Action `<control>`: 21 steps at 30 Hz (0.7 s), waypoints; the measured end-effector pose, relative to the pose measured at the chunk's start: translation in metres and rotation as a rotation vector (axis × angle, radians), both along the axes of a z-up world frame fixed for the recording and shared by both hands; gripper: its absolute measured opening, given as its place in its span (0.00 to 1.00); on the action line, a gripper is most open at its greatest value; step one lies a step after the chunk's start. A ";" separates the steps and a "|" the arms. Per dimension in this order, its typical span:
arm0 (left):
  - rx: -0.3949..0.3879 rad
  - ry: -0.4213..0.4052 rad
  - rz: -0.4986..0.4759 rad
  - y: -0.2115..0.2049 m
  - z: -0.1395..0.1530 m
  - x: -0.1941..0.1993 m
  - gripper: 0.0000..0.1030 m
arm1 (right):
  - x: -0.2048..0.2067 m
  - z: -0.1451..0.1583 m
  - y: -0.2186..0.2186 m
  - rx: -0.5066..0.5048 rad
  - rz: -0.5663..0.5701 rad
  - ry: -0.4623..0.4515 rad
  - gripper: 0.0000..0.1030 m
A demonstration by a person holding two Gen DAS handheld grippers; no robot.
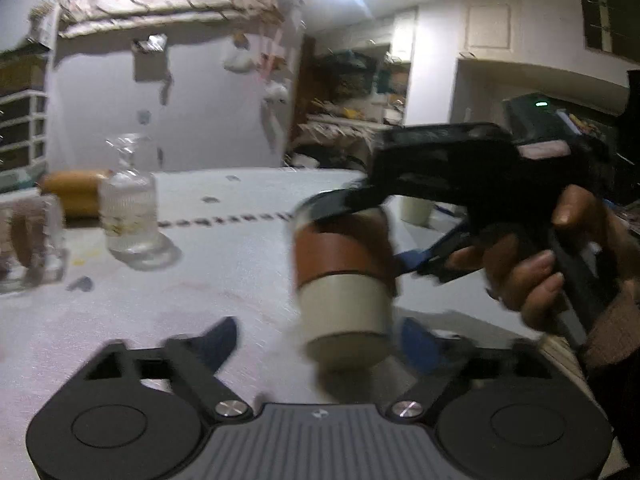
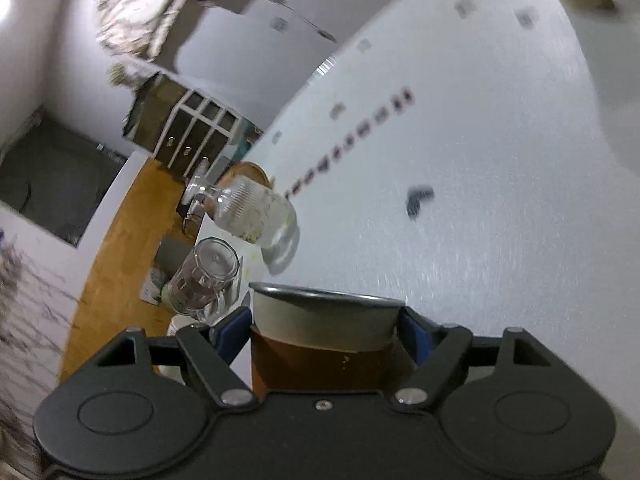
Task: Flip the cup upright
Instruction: 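Grasp the cup with the right tool while the left tool releases it, then lower the cup opening-up beside the grey cup with the right tool and open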
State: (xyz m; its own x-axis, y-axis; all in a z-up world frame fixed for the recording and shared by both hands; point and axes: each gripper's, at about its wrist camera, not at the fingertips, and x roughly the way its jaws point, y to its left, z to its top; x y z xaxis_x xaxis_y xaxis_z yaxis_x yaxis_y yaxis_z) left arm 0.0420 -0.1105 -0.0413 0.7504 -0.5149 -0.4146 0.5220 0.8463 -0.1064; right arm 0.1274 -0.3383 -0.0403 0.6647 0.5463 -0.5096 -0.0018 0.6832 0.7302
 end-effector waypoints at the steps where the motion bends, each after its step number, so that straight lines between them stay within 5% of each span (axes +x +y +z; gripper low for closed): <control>1: -0.008 -0.014 0.009 0.003 0.001 -0.001 0.90 | -0.002 0.007 0.001 -0.047 -0.006 -0.037 0.77; 7: -0.053 -0.041 0.062 0.013 0.005 -0.001 0.98 | -0.005 0.037 -0.012 -0.409 -0.171 -0.282 0.77; 14: -0.049 -0.034 0.085 0.014 0.001 0.001 1.00 | 0.032 0.041 -0.017 -0.860 -0.378 -0.449 0.76; 21: -0.047 -0.024 0.090 0.016 -0.003 0.004 1.00 | 0.069 0.039 -0.018 -1.001 -0.416 -0.533 0.76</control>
